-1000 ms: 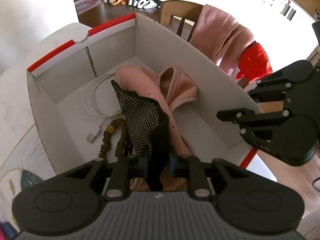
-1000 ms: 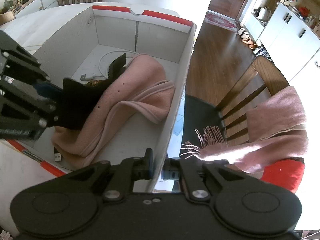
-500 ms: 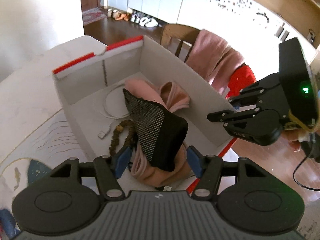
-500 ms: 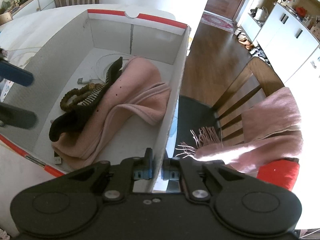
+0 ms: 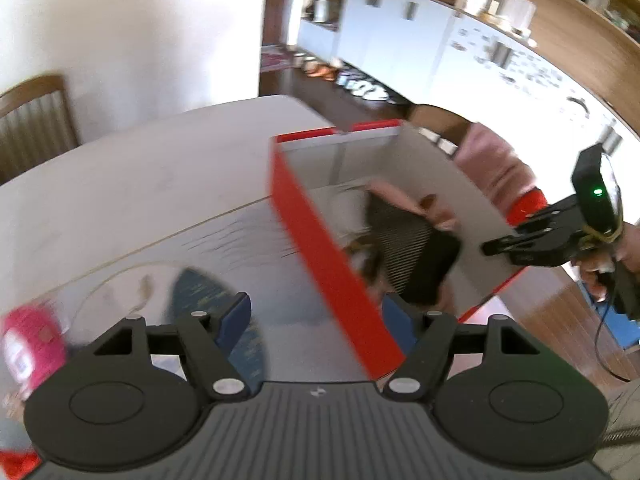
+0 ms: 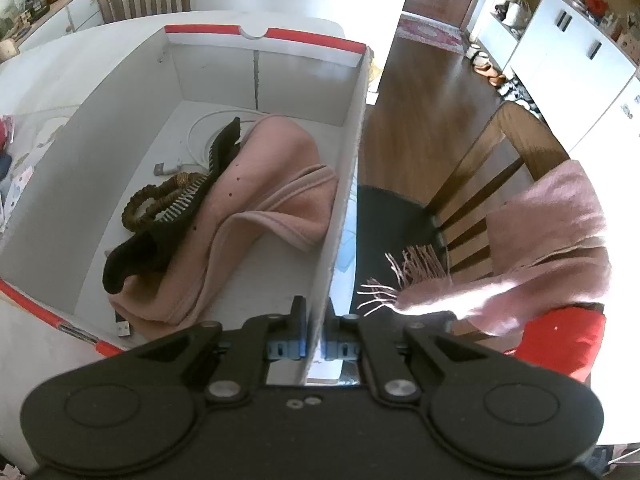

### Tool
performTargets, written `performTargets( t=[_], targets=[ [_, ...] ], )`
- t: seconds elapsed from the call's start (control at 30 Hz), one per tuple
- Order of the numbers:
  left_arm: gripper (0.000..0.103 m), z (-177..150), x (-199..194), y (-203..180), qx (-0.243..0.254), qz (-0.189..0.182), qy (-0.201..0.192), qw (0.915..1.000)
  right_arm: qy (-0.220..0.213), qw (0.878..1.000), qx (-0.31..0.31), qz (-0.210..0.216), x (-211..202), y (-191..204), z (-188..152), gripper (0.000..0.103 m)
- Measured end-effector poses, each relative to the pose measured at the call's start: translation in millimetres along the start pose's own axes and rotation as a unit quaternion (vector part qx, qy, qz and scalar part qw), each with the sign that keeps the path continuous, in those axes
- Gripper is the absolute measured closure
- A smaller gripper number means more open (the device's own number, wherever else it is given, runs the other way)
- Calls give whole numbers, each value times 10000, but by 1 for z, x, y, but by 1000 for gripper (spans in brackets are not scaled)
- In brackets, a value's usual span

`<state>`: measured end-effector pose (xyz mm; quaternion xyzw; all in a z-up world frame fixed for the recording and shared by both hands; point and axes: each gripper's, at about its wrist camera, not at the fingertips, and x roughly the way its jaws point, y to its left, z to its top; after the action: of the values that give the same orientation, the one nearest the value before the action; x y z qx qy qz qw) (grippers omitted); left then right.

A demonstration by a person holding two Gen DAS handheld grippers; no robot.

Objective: Organize objects
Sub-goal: 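Move the left tool back over the mat toward the blue printed card box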

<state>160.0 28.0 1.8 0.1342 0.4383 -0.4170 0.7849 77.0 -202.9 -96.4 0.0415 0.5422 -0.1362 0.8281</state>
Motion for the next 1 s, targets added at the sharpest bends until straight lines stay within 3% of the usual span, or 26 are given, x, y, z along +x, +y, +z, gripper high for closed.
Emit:
performTargets(
  t=[0.2, 0.3, 0.43, 0.57, 0.8, 1.0],
  targets=[
    [30, -30, -13, 38, -343, 470, 113, 9982, 11, 9999, 120, 2, 1, -2, 4, 98],
    [26, -49, -13, 55, -451, 644, 184, 9967, 28, 9998, 181, 25, 1, -3, 7, 97],
    [24, -70, 1, 73, -503, 958, 328, 9936, 62, 9998, 178, -6, 2, -2, 7, 96],
    [23, -84, 20, 89, -561, 1035, 493, 9918, 89, 9998, 170, -35, 2, -1, 7, 96],
    [5, -93, 44, 101, -81, 1355, 592, 9890, 137, 9997, 176, -67, 4, 0, 7, 95],
    [5, -100, 64, 106, 178, 1279, 832, 9881, 154, 9996, 204, -102, 6, 0, 6, 97]
  ],
)
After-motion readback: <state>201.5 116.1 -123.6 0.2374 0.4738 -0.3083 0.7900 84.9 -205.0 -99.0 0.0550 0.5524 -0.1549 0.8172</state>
